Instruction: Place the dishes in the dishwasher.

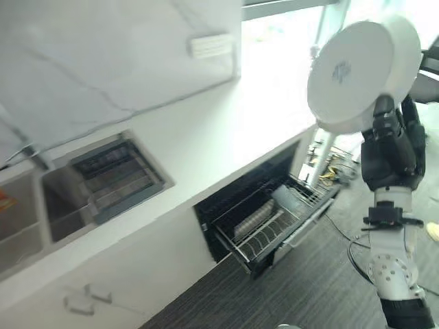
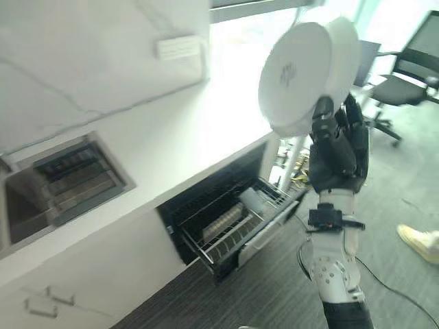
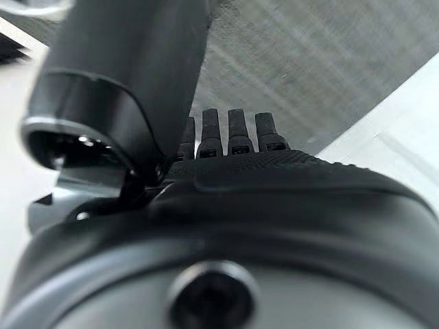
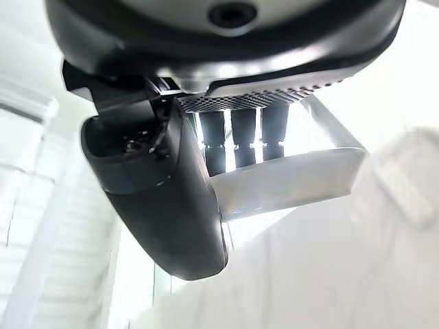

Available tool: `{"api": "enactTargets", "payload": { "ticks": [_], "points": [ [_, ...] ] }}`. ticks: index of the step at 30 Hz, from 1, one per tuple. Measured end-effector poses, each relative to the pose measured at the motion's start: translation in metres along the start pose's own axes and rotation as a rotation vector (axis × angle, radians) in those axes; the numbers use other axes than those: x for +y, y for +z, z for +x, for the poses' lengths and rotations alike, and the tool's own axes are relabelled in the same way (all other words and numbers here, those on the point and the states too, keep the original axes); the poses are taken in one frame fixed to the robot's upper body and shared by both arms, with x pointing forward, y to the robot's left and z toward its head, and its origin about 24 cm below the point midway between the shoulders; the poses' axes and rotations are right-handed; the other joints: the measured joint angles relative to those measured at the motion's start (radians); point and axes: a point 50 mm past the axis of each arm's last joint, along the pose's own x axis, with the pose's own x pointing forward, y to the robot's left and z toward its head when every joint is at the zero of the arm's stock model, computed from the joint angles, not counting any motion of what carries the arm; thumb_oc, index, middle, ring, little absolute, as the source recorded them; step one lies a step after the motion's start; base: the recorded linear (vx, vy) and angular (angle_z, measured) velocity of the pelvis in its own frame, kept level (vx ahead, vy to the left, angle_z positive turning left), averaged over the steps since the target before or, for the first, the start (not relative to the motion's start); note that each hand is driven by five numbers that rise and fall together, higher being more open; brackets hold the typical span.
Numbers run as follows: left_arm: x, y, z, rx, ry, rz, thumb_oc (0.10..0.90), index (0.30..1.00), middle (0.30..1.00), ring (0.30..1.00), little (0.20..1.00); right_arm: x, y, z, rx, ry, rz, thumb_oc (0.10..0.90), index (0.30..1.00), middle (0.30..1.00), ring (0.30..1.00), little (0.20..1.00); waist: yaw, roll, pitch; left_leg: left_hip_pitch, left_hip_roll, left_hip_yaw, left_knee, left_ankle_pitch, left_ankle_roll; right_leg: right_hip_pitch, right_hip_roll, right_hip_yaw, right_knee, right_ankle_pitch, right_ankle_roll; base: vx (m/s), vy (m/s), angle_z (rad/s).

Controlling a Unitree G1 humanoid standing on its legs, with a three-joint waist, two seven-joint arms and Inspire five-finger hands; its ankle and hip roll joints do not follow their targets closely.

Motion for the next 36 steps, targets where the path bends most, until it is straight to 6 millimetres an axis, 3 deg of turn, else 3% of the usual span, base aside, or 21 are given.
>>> {"api": "enactTargets", "payload": {
  "ticks": [3, 9, 11, 13, 15, 16, 26, 32, 36],
  "points": [
    [0.000, 0.000, 0.000, -0.001, -0.001, 0.000, 0.800, 0.900, 0.900, 0.900, 0.900, -0.010, 0.006, 0.000, -0.007, -0.024, -0.030, 0.400, 0.300, 0.300, 0.300, 0.300, -0.018, 0.016, -0.006, 0.016, 0.008, 0.025, -0.018, 0.006, -0.012, -0.014, 0.014, 0.029, 0.005, 0.000, 0.000, -0.03, -0.008, -0.34],
    [-0.001, 0.001, 0.000, -0.003, -0.002, 0.002, 0.800, 0.900, 0.900, 0.900, 0.900, -0.016, -0.004, -0.002, 0.059, -0.005, -0.087, 0.400, 0.300, 0.300, 0.300, 0.300, -0.013, 0.012, -0.009, 0.016, 0.010, 0.025, -0.023, 0.010, -0.018, -0.017, 0.016, 0.029, 0.008, 0.000, 0.000, 0.00, -0.002, -0.01],
    [-0.001, -0.002, 0.000, 0.002, -0.002, 0.018, 0.800, 0.900, 0.900, 0.900, 0.900, -0.025, -0.016, -0.006, 0.122, -0.037, -0.120, 0.400, 0.300, 0.300, 0.300, 0.300, -0.008, 0.006, -0.010, 0.016, 0.008, 0.026, -0.026, 0.010, -0.018, -0.019, 0.016, 0.030, 0.008, 0.000, 0.000, 0.03, -0.003, 0.00],
    [0.001, -0.003, 0.000, 0.013, 0.003, 0.024, 0.800, 0.900, 0.900, 0.900, 0.900, -0.042, -0.042, -0.015, 0.231, -0.112, -0.126, 0.400, 0.300, 0.300, 0.300, 0.300, 0.003, -0.002, -0.017, 0.016, 0.008, 0.025, -0.028, 0.010, -0.018, -0.018, 0.016, 0.030, 0.008, 0.002, -0.005, 0.09, -0.004, 0.01],
    [0.001, 0.002, 0.000, 0.017, 0.003, 0.026, 0.800, 0.900, 0.900, 0.900, 0.900, -0.059, -0.071, -0.033, 0.372, -0.201, -0.130, 0.400, 0.300, 0.300, 0.300, 0.300, 0.044, -0.002, -0.018, 0.015, 0.005, 0.020, -0.030, 0.009, -0.017, -0.016, 0.013, 0.024, 0.008, 0.002, -0.006, 0.10, 0.015, 0.09],
    [0.001, 0.002, 0.000, 0.020, 0.002, 0.026, 0.800, 0.900, 0.900, 0.900, 0.900, -0.061, -0.076, -0.037, 0.400, -0.221, -0.128, 0.400, 0.300, 0.300, 0.300, 0.300, 0.055, -0.002, -0.017, 0.013, 0.003, 0.016, -0.030, 0.009, -0.017, -0.015, 0.011, 0.020, 0.007, 0.001, -0.005, 0.07, 0.016, 0.14],
    [-0.001, -0.008, -0.001, 0.064, -0.006, 0.028, 0.800, 0.900, 0.900, 0.900, 0.900, -0.060, -0.087, -0.042, 0.443, -0.236, -0.150, 0.400, 0.300, 0.300, 0.300, 0.300, 0.099, -0.005, -0.012, -0.002, -0.011, -0.036, -0.025, 0.006, -0.012, 0.018, -0.004, -0.033, -0.017, -0.001, -0.001, 0.05, 0.008, 0.16],
    [-0.003, -0.005, -0.002, 0.051, -0.010, 0.026, 0.800, 0.900, 0.900, 0.900, 0.900, -0.064, -0.095, -0.038, 0.450, -0.289, -0.147, 0.400, 0.300, 0.300, 0.300, 0.300, 0.116, 0.034, 0.056, -0.009, -0.015, -0.064, -0.011, 0.006, -0.011, 0.036, -0.009, -0.061, -0.020, -0.002, 0.000, 0.02, 0.027, 0.14],
    [-0.005, -0.001, -0.002, 0.040, -0.016, 0.025, 0.800, 0.900, 0.900, 0.900, 0.900, -0.078, -0.104, -0.046, 0.503, -0.362, -0.214, 0.400, 0.300, 0.300, 0.300, 0.300, 0.130, 0.060, 0.075, -0.029, -0.023, -0.086, -0.002, 0.004, -0.009, 0.035, -0.016, -0.081, -0.019, -0.004, 0.003, 0.03, 0.039, 0.15]
  ]
}}
